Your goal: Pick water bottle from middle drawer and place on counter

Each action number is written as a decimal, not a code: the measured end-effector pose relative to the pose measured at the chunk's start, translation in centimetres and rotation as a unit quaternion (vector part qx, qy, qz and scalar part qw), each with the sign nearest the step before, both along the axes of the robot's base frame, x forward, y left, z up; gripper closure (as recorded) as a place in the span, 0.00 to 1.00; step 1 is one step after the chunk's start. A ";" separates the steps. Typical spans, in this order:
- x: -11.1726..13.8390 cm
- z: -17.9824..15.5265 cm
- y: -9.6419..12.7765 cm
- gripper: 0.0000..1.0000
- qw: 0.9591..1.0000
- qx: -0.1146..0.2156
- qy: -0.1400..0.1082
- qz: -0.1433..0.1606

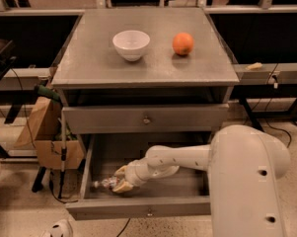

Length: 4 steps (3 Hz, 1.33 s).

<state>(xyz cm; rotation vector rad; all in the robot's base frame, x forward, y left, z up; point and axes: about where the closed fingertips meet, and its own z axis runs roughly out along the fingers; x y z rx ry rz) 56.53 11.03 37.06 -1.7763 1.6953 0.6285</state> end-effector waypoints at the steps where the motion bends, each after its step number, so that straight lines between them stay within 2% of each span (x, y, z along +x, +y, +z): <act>1: 0.7 -0.1 0.4 0.50 0.999 -0.024 0.023 0.012; 2: 0.7 0.1 0.4 0.68 0.999 -0.024 0.023 0.012; 3: 0.1 1.9 -1.2 0.91 0.999 -0.038 0.028 0.013; 4: -1.1 6.6 -4.9 1.00 0.999 -0.047 0.007 -0.005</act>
Offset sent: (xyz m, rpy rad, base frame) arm 0.0035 0.0212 -0.0161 -0.1914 0.1720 0.1482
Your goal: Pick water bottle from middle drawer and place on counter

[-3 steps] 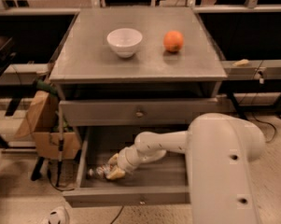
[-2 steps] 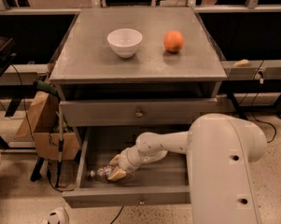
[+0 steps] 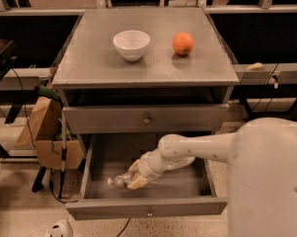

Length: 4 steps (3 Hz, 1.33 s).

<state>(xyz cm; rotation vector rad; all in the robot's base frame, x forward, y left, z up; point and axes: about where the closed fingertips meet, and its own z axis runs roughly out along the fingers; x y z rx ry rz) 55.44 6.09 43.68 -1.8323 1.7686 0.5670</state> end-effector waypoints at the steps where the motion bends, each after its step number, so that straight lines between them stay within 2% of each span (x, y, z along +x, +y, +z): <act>1: -1.8 6.1 -5.8 1.00 0.999 -0.020 -0.035 -0.032; 2: -2.4 14.4 -10.9 1.00 0.994 -0.034 -0.080 -0.062; 3: 0.7 29.3 -13.9 1.00 0.982 -0.040 -0.164 -0.090; 4: 3.9 38.9 -12.8 1.00 0.971 -0.042 -0.210 -0.108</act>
Offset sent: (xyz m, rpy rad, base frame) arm -0.0124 -0.1835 0.3128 -0.1189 -0.3863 -0.2116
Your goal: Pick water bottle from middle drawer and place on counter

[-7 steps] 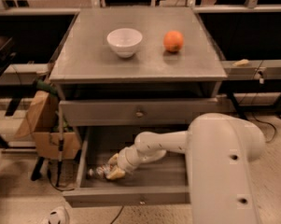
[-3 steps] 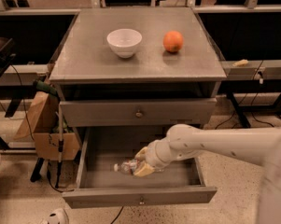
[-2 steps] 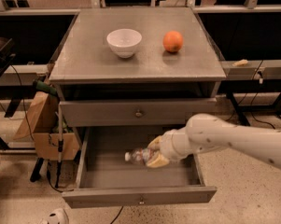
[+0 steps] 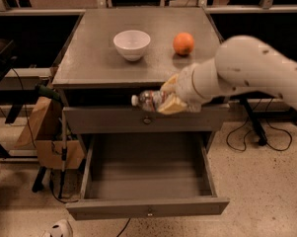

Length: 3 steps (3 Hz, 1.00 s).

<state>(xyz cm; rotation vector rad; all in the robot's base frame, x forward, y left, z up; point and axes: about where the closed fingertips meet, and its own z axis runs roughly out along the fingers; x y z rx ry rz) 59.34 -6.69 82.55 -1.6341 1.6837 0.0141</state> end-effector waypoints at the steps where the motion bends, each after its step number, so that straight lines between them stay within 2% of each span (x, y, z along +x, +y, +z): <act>1: 3.6 6.2 2.1 1.00 1.000 0.014 -0.017 -0.018; 2: 7.4 8.2 2.7 1.00 0.998 0.048 -0.016 -0.036; 3: 10.8 5.8 2.7 1.00 0.996 0.080 0.004 -0.047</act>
Offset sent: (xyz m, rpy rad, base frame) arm 0.1250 0.0324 0.0911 0.1960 -0.0020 -0.1201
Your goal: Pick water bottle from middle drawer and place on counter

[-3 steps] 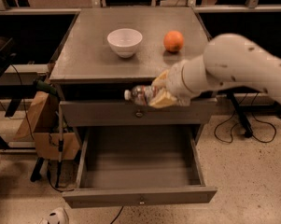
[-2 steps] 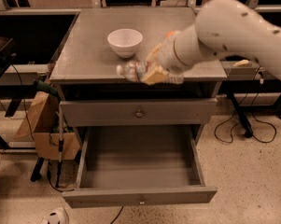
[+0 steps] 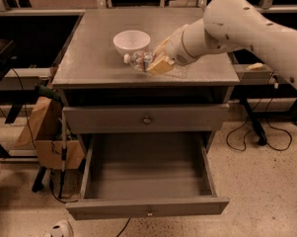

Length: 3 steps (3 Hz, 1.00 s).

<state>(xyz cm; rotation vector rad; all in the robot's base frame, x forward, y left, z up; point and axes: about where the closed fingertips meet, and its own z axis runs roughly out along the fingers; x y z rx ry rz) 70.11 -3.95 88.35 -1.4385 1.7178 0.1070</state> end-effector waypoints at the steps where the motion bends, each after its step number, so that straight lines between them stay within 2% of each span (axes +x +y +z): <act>1: 1.8 -3.0 -0.9 1.00 1.000 0.027 0.012 -0.007; 2: 1.8 -2.5 -0.9 1.00 1.000 0.027 0.012 -0.007; 3: 1.8 -3.0 -1.1 0.84 0.999 0.034 0.015 -0.008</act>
Offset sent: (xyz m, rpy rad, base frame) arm 0.0428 -0.0667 -0.0865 0.1680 0.0035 -0.0984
